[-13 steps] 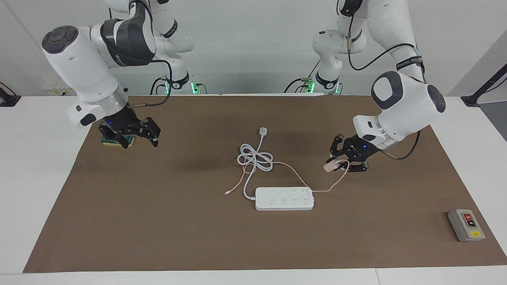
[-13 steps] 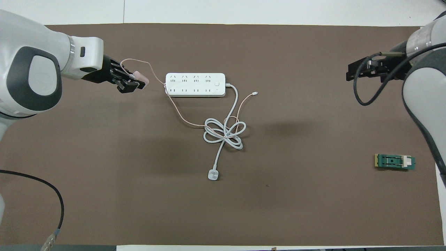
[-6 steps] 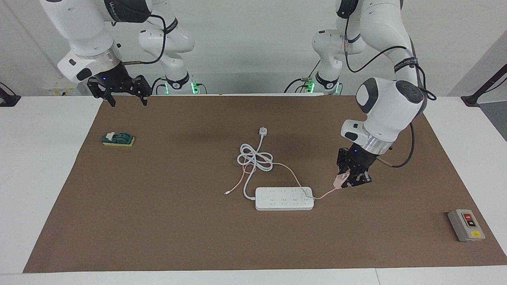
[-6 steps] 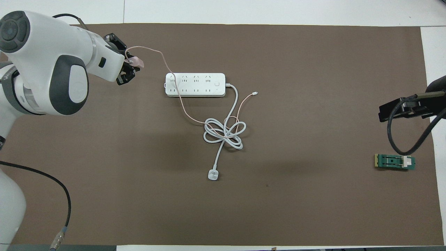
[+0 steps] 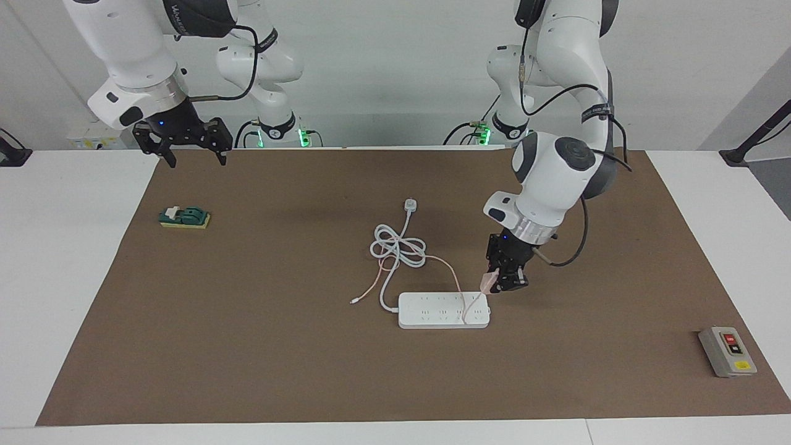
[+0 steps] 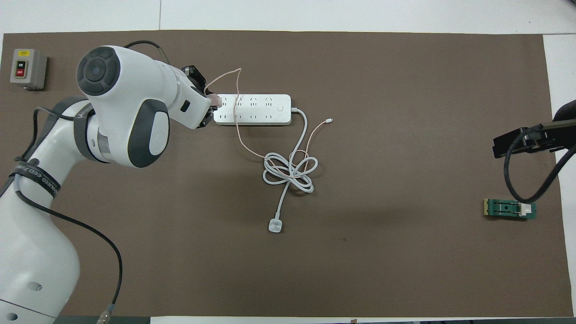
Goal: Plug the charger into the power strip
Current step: 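Move the held charger with the left gripper to the power strip's end socket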
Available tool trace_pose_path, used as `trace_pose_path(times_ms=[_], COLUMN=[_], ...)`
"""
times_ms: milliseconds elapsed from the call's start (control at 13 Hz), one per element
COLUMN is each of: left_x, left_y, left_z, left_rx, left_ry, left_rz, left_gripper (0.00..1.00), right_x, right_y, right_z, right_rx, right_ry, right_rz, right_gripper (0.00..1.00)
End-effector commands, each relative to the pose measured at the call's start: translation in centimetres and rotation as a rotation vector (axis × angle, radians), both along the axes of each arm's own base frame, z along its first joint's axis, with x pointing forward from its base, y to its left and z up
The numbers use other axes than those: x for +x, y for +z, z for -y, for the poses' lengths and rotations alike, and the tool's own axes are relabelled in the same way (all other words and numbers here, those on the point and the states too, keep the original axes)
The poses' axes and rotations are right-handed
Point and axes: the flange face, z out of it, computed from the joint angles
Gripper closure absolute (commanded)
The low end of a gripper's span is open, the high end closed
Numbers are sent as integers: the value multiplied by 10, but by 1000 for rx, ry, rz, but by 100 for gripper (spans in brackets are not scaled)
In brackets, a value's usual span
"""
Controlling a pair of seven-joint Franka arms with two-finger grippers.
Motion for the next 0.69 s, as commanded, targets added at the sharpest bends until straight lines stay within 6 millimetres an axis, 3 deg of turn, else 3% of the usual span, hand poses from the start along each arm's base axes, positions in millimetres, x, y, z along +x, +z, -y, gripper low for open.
trace_pose_path(times_ms=[0, 77, 617], left_x=[-16, -19, -7], left_y=[-8, -11, -8], left_z=[10, 16, 3], left_rx=[31, 76, 164], left_ry=[-17, -56, -98], left_rz=[-1, 6, 79], left_gripper=[100, 100, 100], right_x=[-13, -16, -14], right_y=[5, 5, 1], right_z=[5, 5, 8], right_rx=[-9, -8, 3], right_ry=[17, 16, -25], right_rz=[-25, -40, -36], right_gripper=[0, 0, 0])
